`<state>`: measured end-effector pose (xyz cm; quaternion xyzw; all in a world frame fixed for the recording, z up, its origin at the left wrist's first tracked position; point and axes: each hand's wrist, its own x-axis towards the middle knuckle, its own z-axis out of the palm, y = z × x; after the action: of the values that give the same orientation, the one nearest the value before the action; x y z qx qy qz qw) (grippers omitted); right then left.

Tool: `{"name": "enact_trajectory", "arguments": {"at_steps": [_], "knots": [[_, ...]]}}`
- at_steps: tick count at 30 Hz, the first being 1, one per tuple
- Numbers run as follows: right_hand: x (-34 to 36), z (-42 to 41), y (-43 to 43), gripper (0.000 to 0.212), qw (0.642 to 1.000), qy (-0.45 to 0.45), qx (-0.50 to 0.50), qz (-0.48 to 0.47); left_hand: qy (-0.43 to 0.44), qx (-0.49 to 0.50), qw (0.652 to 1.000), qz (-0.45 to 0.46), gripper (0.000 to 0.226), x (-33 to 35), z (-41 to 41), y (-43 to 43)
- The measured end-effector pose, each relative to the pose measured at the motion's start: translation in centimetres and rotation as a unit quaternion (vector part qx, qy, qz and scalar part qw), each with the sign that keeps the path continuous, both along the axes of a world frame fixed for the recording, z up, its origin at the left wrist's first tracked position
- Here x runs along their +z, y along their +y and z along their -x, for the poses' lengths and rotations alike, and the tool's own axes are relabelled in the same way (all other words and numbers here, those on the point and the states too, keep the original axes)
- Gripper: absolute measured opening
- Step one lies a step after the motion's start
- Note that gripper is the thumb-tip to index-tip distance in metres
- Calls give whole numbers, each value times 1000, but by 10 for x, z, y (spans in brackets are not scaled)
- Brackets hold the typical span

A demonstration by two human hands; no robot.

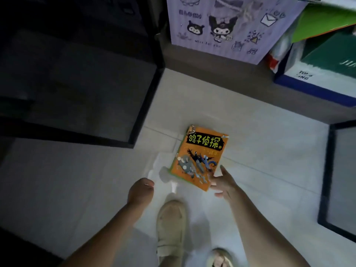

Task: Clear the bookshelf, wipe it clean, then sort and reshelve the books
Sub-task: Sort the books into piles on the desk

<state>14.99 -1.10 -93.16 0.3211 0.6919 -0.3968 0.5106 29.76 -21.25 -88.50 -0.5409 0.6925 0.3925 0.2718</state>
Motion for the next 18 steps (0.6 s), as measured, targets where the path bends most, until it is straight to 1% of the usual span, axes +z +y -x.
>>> {"name": "enact_trajectory", "arguments": {"at_steps": [1, 2, 3, 4, 7, 8, 10, 11, 13, 15, 18], "knots": [[0, 0, 1, 68, 996, 24, 57, -71, -9, -9, 1000, 12, 13, 3, 1, -4], [1, 0, 4, 68, 984, 56, 100, -134, -16, -24, 999, 18, 11, 9, 2, -7], [9, 0, 2, 63, 977, 83, 116, -161, -20, -32, 999, 19, 14, 16, 3, -9], [19, -1, -1, 58, 974, 108, 119, -158, -19, -34, 999, 19, 18, 27, 6, -11], [75, -4, -12, 41, 984, 134, 104, -61, -22, -32, 999, 17, 20, 66, 8, -9], [111, -5, -16, 35, 987, 131, 87, -20, -19, -17, 1000, 11, 18, 91, 7, -6], [155, -10, -22, 27, 990, 121, 40, 61, -10, 9, 1000, -3, 19, 114, 3, 2], [190, -13, -24, 25, 987, 131, 39, 89, -6, 29, 1000, -7, 21, 140, 1, 6], [266, -22, -28, 20, 977, 160, 66, 127, 13, 72, 997, -19, 21, 194, -10, 16], [341, -29, -35, 15, 965, 173, 103, 168, 51, 130, 989, -42, 19, 259, -18, 23], [440, -41, -54, 8, 945, 175, 152, 231, 137, 224, 961, -85, 21, 360, -24, 29]]}}
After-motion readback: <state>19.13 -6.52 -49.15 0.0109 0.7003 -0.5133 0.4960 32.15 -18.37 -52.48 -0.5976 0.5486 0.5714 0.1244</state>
